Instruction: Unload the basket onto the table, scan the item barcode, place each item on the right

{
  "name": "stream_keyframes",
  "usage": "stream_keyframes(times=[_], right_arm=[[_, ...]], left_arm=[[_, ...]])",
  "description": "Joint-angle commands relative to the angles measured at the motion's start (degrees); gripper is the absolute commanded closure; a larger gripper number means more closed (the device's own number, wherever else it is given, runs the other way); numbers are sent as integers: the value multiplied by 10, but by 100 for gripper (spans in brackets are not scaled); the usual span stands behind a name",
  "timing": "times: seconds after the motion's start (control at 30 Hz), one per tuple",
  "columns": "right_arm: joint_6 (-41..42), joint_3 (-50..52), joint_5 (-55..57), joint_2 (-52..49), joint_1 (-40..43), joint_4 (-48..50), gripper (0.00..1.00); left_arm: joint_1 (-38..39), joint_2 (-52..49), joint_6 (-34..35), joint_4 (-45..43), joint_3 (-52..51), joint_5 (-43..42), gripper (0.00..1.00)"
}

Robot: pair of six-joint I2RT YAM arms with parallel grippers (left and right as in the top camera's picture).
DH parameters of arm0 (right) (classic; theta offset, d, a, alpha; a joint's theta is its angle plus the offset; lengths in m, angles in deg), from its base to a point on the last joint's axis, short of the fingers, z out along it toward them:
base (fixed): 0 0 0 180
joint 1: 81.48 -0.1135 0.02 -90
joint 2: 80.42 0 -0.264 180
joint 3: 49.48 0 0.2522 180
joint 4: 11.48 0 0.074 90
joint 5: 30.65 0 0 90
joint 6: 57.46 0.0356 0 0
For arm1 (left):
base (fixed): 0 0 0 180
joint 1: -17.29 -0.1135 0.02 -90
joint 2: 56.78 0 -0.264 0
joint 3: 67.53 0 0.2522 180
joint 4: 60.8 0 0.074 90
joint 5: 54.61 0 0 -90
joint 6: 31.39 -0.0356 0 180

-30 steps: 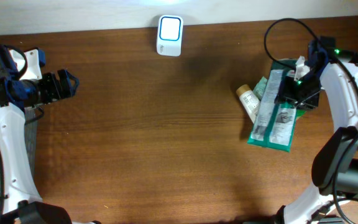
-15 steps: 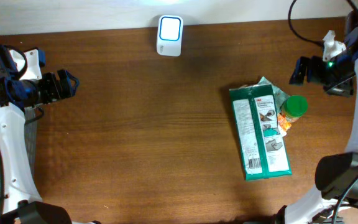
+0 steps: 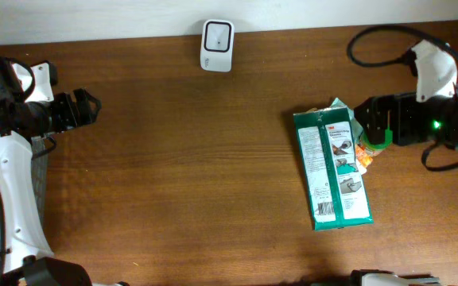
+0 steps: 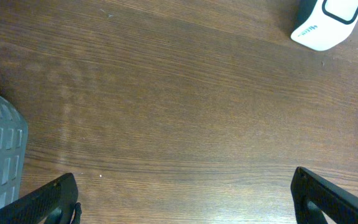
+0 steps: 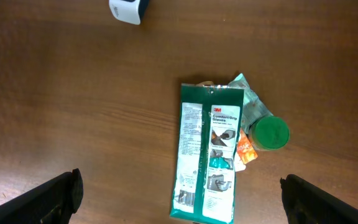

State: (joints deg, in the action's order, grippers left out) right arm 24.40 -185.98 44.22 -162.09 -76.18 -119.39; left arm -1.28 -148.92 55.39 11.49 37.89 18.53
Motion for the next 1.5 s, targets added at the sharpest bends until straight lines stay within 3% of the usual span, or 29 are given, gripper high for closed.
stream_keyframes(times=[0.0, 0.37, 0.6, 0.73, 0.9, 1.13, 1.3, 1.47], right_arm=[[-6, -2, -5, -11, 0, 1, 2], [-6, -2, -5, -24, 0, 1, 2], [-7, -2, 11, 54, 0, 3, 2], [-7, 27, 23, 108, 0, 77, 2], [-6, 266, 23, 247, -2, 341, 2], [-7, 746, 23, 504, -60, 858, 2], [-6, 967, 23, 636, -76, 1030, 2], [-7, 1088, 23, 754, -76, 1044, 2]], left_arm=[[-3, 2, -3, -1, 1, 2, 1], [-3, 2, -3, -1, 1, 2, 1], [-3, 2, -3, -1, 1, 2, 1], [-3, 2, -3, -1, 1, 2, 1], [-3, 2, -3, -1, 1, 2, 1], [-3, 2, -3, -1, 1, 2, 1], [-3, 2, -3, -1, 1, 2, 1], [-3, 2, -3, -1, 1, 2, 1]])
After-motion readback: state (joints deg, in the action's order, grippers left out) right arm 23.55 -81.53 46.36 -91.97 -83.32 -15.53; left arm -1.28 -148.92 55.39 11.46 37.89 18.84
